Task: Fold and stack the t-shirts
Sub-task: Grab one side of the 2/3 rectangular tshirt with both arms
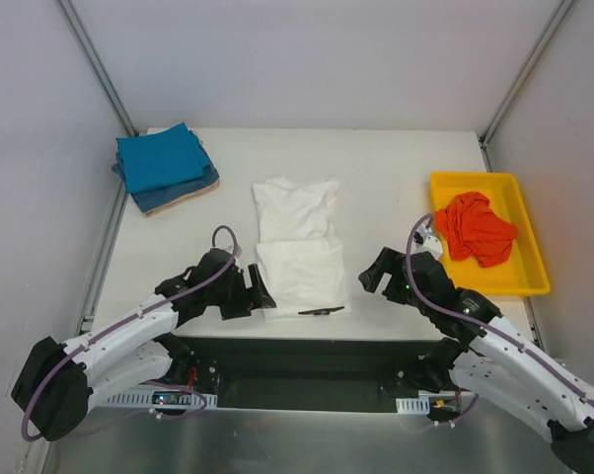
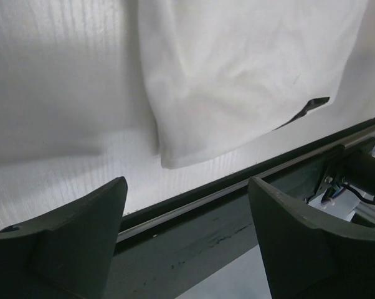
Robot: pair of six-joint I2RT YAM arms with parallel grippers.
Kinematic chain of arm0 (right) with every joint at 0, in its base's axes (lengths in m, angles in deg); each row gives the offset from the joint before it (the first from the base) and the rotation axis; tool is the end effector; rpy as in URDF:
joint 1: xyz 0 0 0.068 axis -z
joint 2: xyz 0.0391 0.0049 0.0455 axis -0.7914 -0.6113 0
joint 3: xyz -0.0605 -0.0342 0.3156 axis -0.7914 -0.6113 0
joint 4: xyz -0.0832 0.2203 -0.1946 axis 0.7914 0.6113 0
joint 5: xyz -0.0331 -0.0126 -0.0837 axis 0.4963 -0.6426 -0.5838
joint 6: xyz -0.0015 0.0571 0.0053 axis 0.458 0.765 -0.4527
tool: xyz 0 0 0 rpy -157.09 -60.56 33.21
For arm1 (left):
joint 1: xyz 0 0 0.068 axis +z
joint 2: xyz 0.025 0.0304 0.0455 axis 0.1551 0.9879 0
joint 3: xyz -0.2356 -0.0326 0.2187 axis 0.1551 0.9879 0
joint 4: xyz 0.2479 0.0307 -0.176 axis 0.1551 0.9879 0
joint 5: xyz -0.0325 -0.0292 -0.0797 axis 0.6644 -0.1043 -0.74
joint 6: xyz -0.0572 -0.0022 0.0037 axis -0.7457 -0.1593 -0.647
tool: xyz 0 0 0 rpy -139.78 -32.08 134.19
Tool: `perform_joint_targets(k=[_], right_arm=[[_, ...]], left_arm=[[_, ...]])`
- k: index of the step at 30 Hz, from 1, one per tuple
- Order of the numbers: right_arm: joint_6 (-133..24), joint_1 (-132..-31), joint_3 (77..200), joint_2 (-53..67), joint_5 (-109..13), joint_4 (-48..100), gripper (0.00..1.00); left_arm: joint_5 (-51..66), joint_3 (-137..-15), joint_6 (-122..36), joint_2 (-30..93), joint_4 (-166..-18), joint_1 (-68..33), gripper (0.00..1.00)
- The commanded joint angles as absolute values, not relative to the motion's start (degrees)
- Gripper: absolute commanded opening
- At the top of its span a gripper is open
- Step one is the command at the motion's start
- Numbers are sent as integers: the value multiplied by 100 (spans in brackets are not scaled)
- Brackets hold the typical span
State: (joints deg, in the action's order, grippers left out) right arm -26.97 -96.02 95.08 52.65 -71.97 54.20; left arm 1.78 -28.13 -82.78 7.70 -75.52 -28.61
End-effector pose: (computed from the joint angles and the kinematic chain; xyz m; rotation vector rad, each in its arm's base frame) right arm 0.1183 0.0978 0.2812 -0.0072 2.1524 0.5156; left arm 0.1484 -0.1263 0.2040 -0.1541 2.5143 -1.0071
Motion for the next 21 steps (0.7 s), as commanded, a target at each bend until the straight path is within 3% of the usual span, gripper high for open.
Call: perform_joint_targets(k=[1,5,11,15,21], right_arm=[[-2721,-9618,9599,4552,-6677,5259,97],[-2879,-9609,9713,3891,-6332,5110,97],[-2871,-9618,9722,3591,-6323,4995,97],[-2844,-9609,9635,3468,-6209,4890,97],[-2915,-9609,9564,2959,-5665,4591,99]], left_arm=[[319,-2801,-8605,1055,-7475,-2896,75],[188,-2766,-8632,1450,-7642,-2895,58],[-129,-2494,-8737,1758,-8002,-2904,45],[-59,-2379,-8825,1881,-8143,-2904,29],[126,-2589,-8614,2101,-8214,-2904,27]])
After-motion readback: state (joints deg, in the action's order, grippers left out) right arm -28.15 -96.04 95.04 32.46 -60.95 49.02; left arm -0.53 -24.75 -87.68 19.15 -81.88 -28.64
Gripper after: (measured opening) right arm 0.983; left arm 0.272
